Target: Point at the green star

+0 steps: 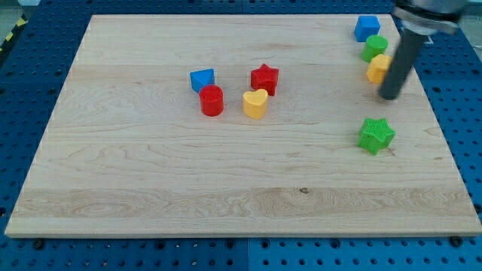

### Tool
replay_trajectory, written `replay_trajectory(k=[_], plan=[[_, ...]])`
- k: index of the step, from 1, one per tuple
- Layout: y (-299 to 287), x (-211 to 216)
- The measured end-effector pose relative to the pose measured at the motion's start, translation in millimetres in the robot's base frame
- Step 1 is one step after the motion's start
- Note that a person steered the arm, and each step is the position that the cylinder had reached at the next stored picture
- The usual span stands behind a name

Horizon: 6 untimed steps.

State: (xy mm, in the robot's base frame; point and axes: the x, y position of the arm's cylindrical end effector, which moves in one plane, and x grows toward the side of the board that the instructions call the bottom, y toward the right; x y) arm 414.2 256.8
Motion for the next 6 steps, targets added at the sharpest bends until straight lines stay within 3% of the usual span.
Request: replay_trajectory(k=[1, 3, 6], plan=[[44.7, 46.0], [24.2, 105.4], [-47.5, 102.2]])
